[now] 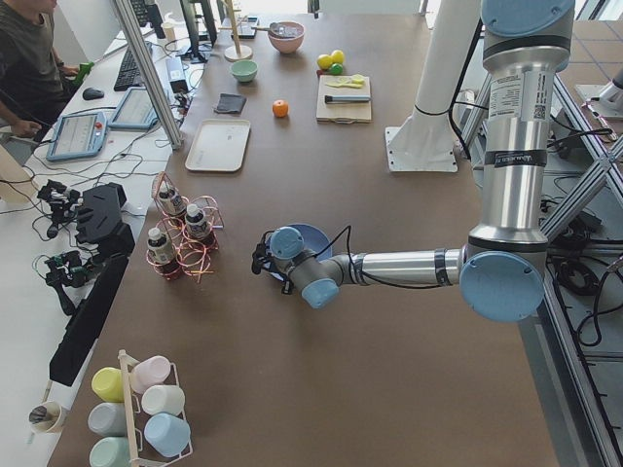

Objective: Pick orange to plate
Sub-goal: 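Push the blue plate inward with the left gripper while the right reaches for the orange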

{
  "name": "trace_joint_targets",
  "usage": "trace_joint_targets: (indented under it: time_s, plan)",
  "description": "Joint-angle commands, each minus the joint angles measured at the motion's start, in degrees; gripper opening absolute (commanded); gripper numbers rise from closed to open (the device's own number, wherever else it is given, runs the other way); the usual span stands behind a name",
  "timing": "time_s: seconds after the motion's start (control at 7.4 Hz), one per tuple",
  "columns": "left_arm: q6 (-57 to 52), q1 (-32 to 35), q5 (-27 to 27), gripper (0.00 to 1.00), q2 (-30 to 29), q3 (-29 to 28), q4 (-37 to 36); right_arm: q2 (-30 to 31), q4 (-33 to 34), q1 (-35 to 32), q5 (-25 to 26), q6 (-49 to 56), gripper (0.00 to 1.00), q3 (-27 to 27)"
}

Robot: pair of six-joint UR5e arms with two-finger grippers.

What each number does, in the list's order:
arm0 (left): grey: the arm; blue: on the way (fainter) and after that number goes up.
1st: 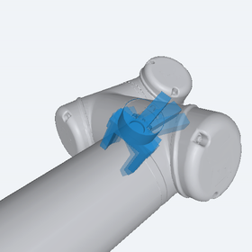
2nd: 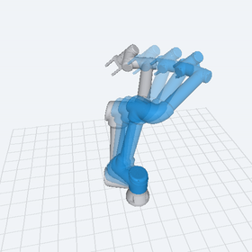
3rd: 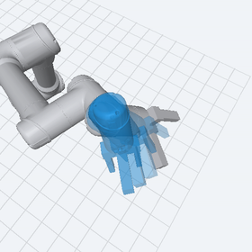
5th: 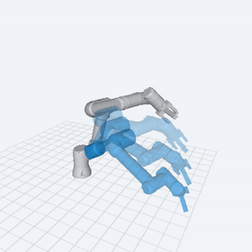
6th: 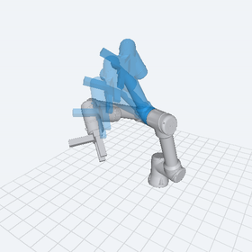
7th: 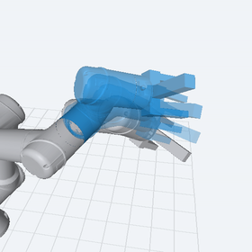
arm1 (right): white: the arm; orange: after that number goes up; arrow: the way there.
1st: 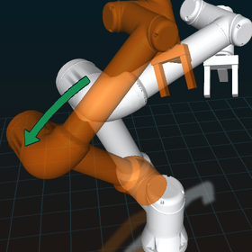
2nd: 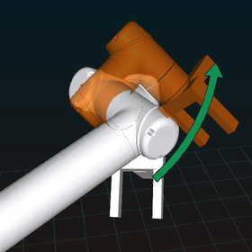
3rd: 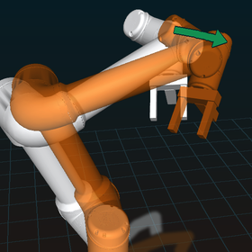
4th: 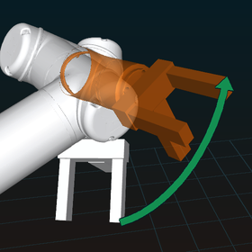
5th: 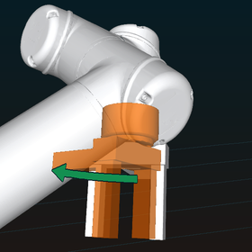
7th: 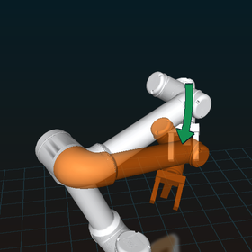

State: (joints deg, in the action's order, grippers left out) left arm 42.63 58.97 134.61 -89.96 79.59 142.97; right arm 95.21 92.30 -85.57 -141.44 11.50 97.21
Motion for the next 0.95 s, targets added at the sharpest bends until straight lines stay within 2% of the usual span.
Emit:
trace_joint_targets:
  time_s: [0.0,0.14,0.27,0.41,0.54,0.81]
  plan:
    - [0.6,-0.1,0.5,0.00,0.0,1.2,-0.1,-1.0,0.0,0.4,0.0,-0.9,1.00,0.9]
    - [1.3,0.0,2.4,0.00,-0.1,2.7,-0.6,-4.0,0.0,1.7,0.0,-8.8,1.00,1.7]
    - [7.6,0.0,3.3,0.00,-0.6,5.5,-0.8,-6.3,-0.1,5.1,0.5,-16.2,1.00,3.8]
    - [19.6,-0.3,3.0,0.00,-4.7,7.8,-2.1,-9.4,-0.1,7.7,0.6,-22.1,1.00,5.2]
    - [26.6,-3.5,2.2,0.00,-6.4,10.2,-2.3,-13.4,-0.1,10.8,2.4,-29.9,1.00,5.7]
    - [39.4,-12.5,-4.8,0.00,-7.3,17.6,-4.1,-19.2,-0.1,20.2,8.3,-42.7,1.00,7.5]
